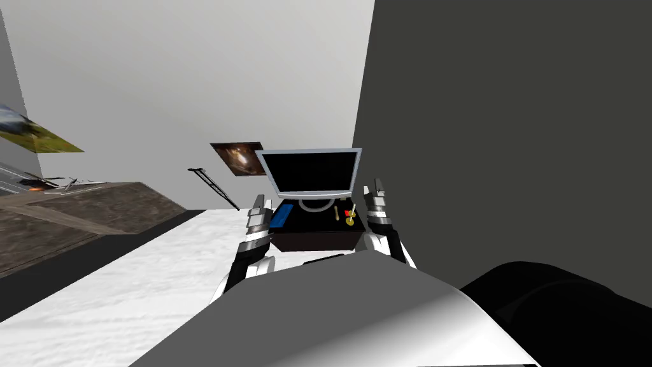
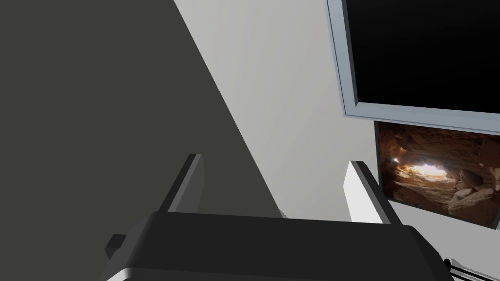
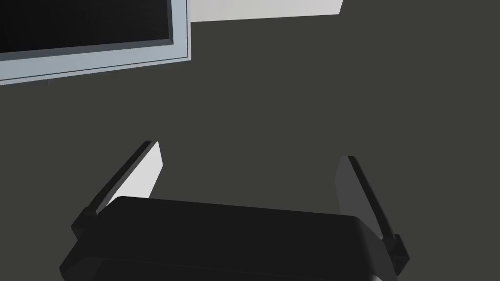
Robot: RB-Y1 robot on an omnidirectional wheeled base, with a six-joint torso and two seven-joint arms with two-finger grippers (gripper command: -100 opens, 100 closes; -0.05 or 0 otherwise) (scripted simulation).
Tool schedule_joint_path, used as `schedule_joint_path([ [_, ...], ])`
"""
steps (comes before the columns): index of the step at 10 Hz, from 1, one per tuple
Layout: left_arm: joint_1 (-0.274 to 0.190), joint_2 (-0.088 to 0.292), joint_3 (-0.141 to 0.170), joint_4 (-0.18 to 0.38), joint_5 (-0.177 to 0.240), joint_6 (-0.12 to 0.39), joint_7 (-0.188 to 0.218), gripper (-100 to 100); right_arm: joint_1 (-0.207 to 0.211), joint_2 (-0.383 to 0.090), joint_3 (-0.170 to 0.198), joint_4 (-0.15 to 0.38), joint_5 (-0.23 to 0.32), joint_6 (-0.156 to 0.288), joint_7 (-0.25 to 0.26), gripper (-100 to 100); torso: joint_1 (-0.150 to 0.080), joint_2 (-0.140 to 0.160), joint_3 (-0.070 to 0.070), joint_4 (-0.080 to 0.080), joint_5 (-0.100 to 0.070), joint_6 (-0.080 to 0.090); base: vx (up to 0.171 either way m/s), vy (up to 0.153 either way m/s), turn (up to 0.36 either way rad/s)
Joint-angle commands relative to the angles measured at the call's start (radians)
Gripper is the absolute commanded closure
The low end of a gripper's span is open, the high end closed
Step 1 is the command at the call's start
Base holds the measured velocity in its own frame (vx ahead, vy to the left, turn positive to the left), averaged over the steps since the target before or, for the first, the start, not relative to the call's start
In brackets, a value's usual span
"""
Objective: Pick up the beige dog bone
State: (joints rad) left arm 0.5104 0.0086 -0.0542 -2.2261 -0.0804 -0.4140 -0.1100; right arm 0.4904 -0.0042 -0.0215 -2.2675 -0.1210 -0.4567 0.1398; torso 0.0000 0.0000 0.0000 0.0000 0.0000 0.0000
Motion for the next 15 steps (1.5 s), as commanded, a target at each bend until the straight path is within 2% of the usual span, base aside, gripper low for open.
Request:
schedule_joint_path([
  [1,0.0,0.0,0.0,0.0,0.0,0.0,0.0,0,0.007,-0.042,-0.006,0.035,-0.012,0.04,0.016,-100,0.0,0.0,0.0,0.0,0.0,0.0,-0.019,0.015,0.191],
  [4,0.0,0.0,0.0,0.0,0.0,0.0,0.0,0,0.015,-0.099,-0.015,0.092,-0.034,0.106,0.044,-100,0.001,0.002,0.001,0.0,0.0,0.0,-0.034,0.022,0.219],
  [7,0.0,0.0,0.0,0.0,0.0,0.0,0.0,0,0.024,-0.169,-0.026,0.171,-0.066,0.189,0.081,-100,0.002,0.002,0.001,0.0,0.0,0.0,-0.026,0.033,0.283],
  [8,0.0,0.0,0.0,0.0,0.0,0.0,0.0,0,0.024,-0.169,-0.026,0.171,-0.066,0.197,0.081,-100,0.002,0.002,0.001,0.0,0.0,0.0,-0.016,0.02,0.06],
  [11,0.0,0.0,0.0,0.0,0.0,0.0,0.0,0,0.031,-0.246,-0.037,0.257,-0.105,0.3,0.126,-100,0.001,0.001,0.001,0.0,0.0,0.0,-0.016,0.023,0.277],
  [12,0.0,0.0,0.0,0.0,0.0,0.0,0.0,0,0.031,-0.246,-0.037,0.269,-0.105,0.308,0.126,-100,0.001,0.001,0.001,0.0,0.0,0.0,-0.01,0.013,0.124],
  [13,0.0,0.0,0.0,0.0,0.0,0.0,0.0,0,0.032,-0.272,-0.04,0.304,-0.12,0.348,0.142,-100,0.0,0.001,0.001,0.0,0.0,0.0,-0.011,0.02,0.258],
  [14,0.0,0.0,0.0,0.0,0.0,0.0,0.0,0,0.032,-0.272,-0.04,0.306,-0.12,0.348,0.142,-100,0.001,0.001,0.0,0.0,0.0,0.0,-0.005,0.01,0.115],
  [15,0.0,0.0,0.0,0.0,0.0,0.0,0.0,0,0.033,-0.298,-0.043,0.341,-0.135,0.39,0.158,-100,0.0,0.001,0.0,0.0,0.0,0.001,-0.002,0.017,0.231],
])
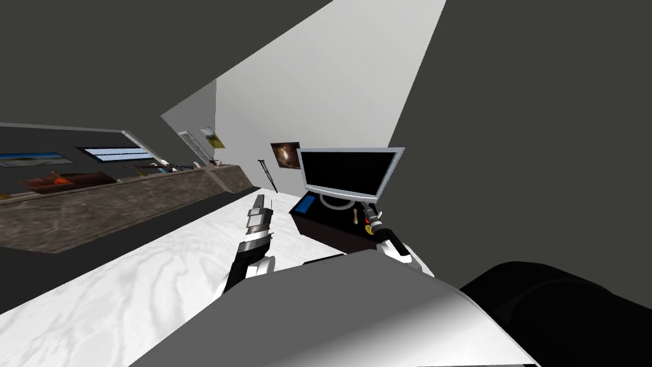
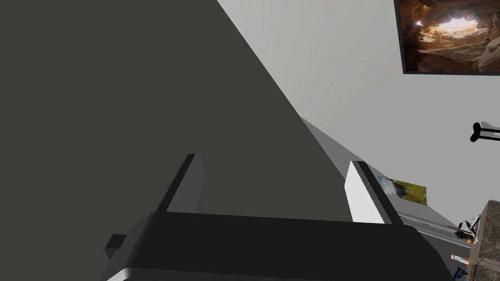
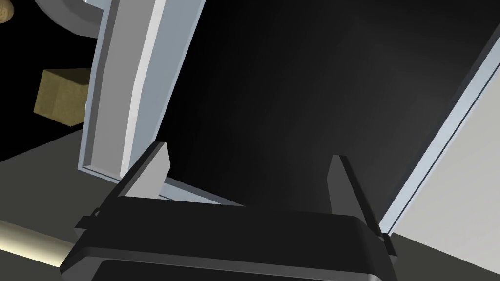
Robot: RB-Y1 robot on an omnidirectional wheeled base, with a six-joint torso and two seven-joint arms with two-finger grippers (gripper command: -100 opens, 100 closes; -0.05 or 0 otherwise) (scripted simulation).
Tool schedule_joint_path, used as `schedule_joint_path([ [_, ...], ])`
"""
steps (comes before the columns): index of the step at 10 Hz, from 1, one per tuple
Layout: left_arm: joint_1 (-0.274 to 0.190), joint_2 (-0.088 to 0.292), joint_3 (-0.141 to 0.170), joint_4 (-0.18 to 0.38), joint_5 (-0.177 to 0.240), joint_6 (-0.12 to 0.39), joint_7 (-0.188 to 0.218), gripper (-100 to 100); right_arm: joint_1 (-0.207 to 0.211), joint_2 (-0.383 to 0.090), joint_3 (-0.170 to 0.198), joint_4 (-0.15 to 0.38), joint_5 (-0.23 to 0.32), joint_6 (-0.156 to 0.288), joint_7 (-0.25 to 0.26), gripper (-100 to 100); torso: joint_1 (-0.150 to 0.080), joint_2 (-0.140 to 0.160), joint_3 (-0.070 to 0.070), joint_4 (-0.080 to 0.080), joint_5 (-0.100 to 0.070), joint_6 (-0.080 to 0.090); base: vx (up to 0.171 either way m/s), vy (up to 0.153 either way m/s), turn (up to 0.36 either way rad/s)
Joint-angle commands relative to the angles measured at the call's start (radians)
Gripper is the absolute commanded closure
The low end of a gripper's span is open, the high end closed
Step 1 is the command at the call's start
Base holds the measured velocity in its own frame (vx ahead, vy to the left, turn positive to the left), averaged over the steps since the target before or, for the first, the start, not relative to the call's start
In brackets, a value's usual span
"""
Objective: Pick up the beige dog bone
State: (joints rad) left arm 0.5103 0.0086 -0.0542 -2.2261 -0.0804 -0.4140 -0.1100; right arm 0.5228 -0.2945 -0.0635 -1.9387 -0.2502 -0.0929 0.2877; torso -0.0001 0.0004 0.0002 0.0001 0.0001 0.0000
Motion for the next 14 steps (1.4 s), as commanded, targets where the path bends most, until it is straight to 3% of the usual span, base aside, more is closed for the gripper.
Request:
schedule_joint_path([
  [1,0.0,0.0,0.0,0.0,0.0,0.0,0.0,0,0.0,-0.033,-0.004,0.05,-0.022,0.05,0.027,-100,0.0,0.0,0.0,0.0,0.0,0.0,-0.002,0.022,0.45],
  [3,0.0,0.0,0.0,0.0,0.0,0.0,0.0,0,0.0,-0.033,-0.004,0.054,-0.022,0.069,0.027,-100,0.0,0.0,0.0,0.0,0.0,0.001,0.001,0.005,0.026],
  [4,0.0,0.0,0.0,0.0,0.0,0.0,0.0,0,-0.001,-0.058,-0.006,0.095,-0.039,0.112,0.043,-100,0.0,0.0,0.0,0.0,0.0,0.001,0.003,0.018,0.27],
  [5,0.0,0.0,0.0,0.0,0.0,0.0,0.0,0,-0.001,-0.058,-0.006,0.095,-0.039,0.113,0.043,-100,0.0,0.0,0.0,0.0,0.0,0.0,0.003,0.007,0.165],
  [6,0.0,0.0,0.0,0.0,0.0,0.0,0.0,0,-0.003,-0.082,-0.007,0.137,-0.057,0.152,0.06,-100,0.0,0.0,0.0,0.0,0.0,0.001,0.006,0.01,0.27],
  [7,0.0,0.0,0.0,0.0,0.0,0.0,0.0,0,-0.003,-0.082,-0.007,0.137,-0.057,0.157,0.06,-100,0.0,0.0,0.0,0.0,0.0,0.0,0.006,0.003,0.138],
  [8,0.0,0.0,0.0,0.0,0.0,0.0,0.0,0,-0.006,-0.106,-0.009,0.17,-0.074,0.203,0.077,-100,-0.001,-0.001,0.0,0.0,0.0,0.001,0.006,0.007,0.292],
  [11,0.0,0.0,0.0,0.0,0.0,0.0,0.0,0,-0.013,-0.151,-0.01,0.268,-0.111,0.277,0.111,-100,-0.001,-0.001,-0.001,0.0,0.0,0.001,0.01,-0.004,0.285],
  [13,0.0,0.0,0.0,0.0,0.0,0.0,0.0,0,-0.017,-0.173,-0.011,0.292,-0.13,0.336,0.128,-100,-0.001,-0.001,0.0,0.0,0.0,0.001,0.007,-0.007,0.223],
  [14,0.0,0.0,0.0,0.0,0.0,0.0,0.0,0,-0.017,-0.173,-0.011,0.313,-0.13,0.341,0.128,-100,-0.002,-0.001,-0.001,0.0,0.0,0.0,0.008,-0.017,0.141],
])
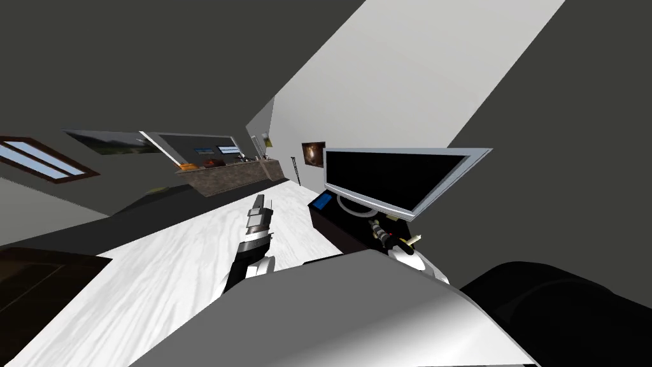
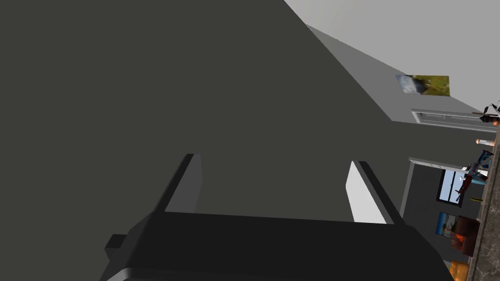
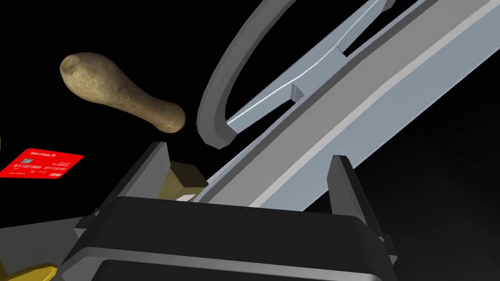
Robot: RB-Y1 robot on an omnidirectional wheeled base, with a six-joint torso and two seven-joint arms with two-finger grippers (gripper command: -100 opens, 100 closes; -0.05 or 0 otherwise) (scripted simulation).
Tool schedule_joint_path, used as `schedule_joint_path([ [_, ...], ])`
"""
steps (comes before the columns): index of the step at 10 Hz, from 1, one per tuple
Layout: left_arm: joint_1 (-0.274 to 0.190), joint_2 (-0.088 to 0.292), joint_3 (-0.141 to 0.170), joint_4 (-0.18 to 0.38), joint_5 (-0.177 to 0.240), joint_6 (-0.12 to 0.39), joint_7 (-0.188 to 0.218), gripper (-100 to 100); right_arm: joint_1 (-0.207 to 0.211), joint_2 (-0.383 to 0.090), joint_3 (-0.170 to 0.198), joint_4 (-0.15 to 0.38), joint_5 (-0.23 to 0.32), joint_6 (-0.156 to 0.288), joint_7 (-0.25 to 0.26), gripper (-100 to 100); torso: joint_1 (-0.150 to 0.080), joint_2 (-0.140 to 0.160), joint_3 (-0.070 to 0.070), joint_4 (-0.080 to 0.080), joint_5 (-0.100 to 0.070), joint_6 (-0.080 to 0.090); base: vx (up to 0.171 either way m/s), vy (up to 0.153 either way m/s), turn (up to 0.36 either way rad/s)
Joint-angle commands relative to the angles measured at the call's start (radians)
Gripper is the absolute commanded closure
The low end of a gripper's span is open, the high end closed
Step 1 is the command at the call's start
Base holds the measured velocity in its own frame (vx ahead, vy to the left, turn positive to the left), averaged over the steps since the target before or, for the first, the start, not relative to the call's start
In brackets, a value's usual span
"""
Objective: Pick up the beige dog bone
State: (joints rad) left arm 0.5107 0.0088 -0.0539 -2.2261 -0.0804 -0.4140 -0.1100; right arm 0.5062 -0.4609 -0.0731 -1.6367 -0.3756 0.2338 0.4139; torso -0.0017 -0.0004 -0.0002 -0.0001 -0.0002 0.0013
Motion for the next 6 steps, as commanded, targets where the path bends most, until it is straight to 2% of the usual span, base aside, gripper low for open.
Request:
schedule_joint_path([
  [1,0.0,0.0,0.0,0.0,0.0,0.0,0.0,0,-0.005,-0.027,-0.001,0.05,-0.024,0.05,0.019,-100,0.0,0.0,0.0,0.0,0.0,0.0,0.007,-0.016,0.255],
  [2,0.0,0.0,0.0,0.0,0.0,0.0,0.0,0,-0.005,-0.027,-0.001,0.056,-0.024,0.061,0.019,-100,0.0,0.0,0.0,0.0,0.0,-0.001,0.007,-0.023,0.157],
  [3,0.0,0.0,0.0,0.0,0.0,0.0,0.0,0,-0.01,-0.048,-0.001,0.102,-0.042,0.091,0.035,-100,0.0,0.0,0.0,0.0,0.0,0.0,0.007,-0.027,0.268],
  [4,0.0,0.0,0.0,0.0,0.0,0.0,0.0,0,-0.01,-0.048,-0.001,0.102,-0.042,0.107,0.035,-100,-0.001,0.0,0.0,0.0,0.0,-0.001,0.002,-0.03,0.151],
  [5,0.0,0.0,0.0,0.0,0.0,0.0,0.0,0,-0.015,-0.067,-0.001,0.138,-0.061,0.147,0.051,-100,-0.001,0.0,0.0,0.0,0.0,0.0,-0.003,-0.035,0.266],
  [6,0.0,0.0,0.0,0.0,0.0,0.0,0.0,0,-0.015,-0.067,-0.001,0.148,-0.061,0.153,0.051,-100,-0.001,0.0,0.0,0.0,0.0,-0.001,-0.001,-0.035,0.161],
])
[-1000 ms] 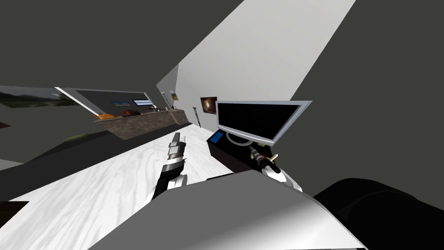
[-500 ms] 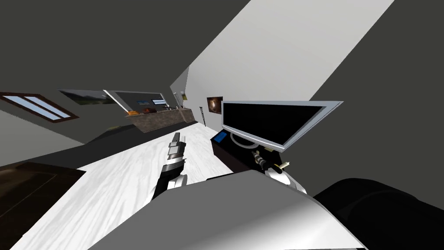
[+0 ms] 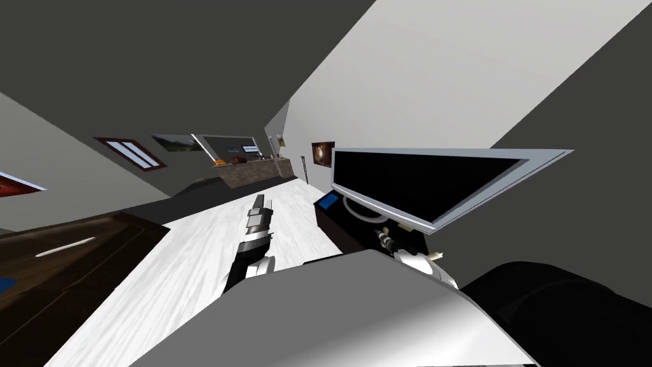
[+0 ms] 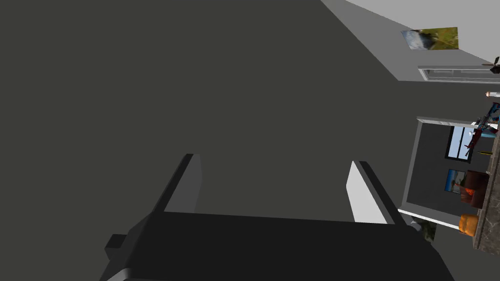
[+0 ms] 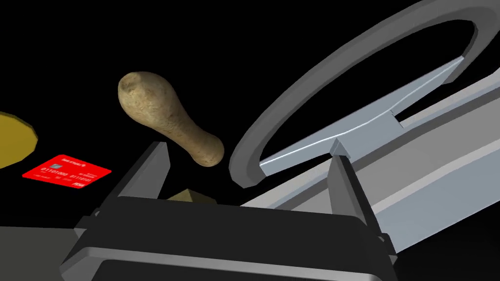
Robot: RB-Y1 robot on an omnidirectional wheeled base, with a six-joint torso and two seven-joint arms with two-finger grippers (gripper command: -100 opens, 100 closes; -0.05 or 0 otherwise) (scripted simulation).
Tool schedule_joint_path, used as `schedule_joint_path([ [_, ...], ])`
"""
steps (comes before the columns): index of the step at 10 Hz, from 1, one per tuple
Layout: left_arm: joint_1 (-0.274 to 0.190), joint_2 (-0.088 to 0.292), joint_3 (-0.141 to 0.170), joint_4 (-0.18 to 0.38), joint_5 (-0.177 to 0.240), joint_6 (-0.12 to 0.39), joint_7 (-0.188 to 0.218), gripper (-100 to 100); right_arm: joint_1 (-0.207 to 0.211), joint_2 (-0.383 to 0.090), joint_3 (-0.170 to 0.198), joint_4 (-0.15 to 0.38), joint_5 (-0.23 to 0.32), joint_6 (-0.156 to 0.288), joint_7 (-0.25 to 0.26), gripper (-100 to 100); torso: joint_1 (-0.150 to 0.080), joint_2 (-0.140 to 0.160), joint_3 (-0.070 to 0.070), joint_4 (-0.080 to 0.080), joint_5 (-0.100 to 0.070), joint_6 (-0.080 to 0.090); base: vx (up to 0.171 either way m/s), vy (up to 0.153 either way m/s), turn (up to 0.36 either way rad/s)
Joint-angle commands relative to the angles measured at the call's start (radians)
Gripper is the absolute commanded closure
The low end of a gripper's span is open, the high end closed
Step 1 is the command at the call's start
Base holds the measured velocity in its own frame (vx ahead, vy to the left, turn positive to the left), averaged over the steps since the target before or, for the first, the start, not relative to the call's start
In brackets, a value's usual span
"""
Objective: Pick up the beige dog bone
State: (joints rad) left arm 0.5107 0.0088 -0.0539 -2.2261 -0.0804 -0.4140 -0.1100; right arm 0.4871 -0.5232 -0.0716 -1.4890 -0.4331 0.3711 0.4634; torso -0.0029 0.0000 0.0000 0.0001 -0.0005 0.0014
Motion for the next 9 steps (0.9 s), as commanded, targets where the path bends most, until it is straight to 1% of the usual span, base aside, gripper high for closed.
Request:
schedule_joint_path([
  [1,0.0,0.0,0.0,0.0,0.0,0.0,0.0,0,-0.001,-0.023,-0.001,0.047,-0.022,0.05,0.017,-100,0.0,0.0,0.0,0.0,0.0,0.0,-0.005,-0.035,0.281],
  [2,0.0,0.0,0.0,0.0,0.0,0.0,0.0,0,-0.001,-0.023,-0.001,0.047,-0.022,0.062,0.017,-100,0.0,0.0,0.0,0.0,0.0,-0.001,-0.006,-0.038,0.138],
  [3,0.0,0.0,0.0,0.0,0.0,0.0,0.0,0,-0.007,-0.041,0.0,0.071,-0.041,0.107,0.032,-100,0.0,0.0,0.0,0.0,0.0,0.0,-0.007,-0.044,0.235],
  [4,0.0,0.0,0.0,0.0,0.0,0.0,0.0,0,-0.007,-0.041,0.0,0.093,-0.041,0.107,0.032,-100,-0.001,0.0,0.0,0.0,0.0,-0.001,-0.007,-0.043,0.154],
  [5,0.0,0.0,0.0,0.0,0.0,0.0,0.0,0,-0.013,-0.057,0.002,0.138,-0.06,0.144,0.047,-100,-0.001,0.0,0.0,0.0,0.0,0.0,-0.009,-0.041,0.266],
  [6,0.0,0.0,0.0,0.0,0.0,0.0,0.0,0,-0.013,-0.057,0.002,0.138,-0.06,0.148,0.047,-100,-0.001,0.0,0.0,0.0,0.0,0.0,-0.008,-0.04,0.151],
  [7,0.0,0.0,0.0,0.0,0.0,0.0,0.0,0,-0.013,-0.057,0.002,0.138,-0.06,0.151,0.047,-100,0.0,0.0,0.0,0.0,0.0,0.0,-0.003,-0.02,-0.017],
  [8,0.0,0.0,0.0,0.0,0.0,0.0,0.0,0,-0.02,-0.071,0.004,0.183,-0.078,0.191,0.061,-100,0.001,0.0,0.0,0.0,0.0,0.001,-0.006,-0.032,0.223],
  [9,0.0,0.0,0.0,0.0,0.0,0.0,0.0,0,-0.02,-0.071,0.004,0.183,-0.078,0.194,0.061,-100,0.0,0.0,0.0,0.0,0.0,0.0,-0.008,-0.038,0.17],
])
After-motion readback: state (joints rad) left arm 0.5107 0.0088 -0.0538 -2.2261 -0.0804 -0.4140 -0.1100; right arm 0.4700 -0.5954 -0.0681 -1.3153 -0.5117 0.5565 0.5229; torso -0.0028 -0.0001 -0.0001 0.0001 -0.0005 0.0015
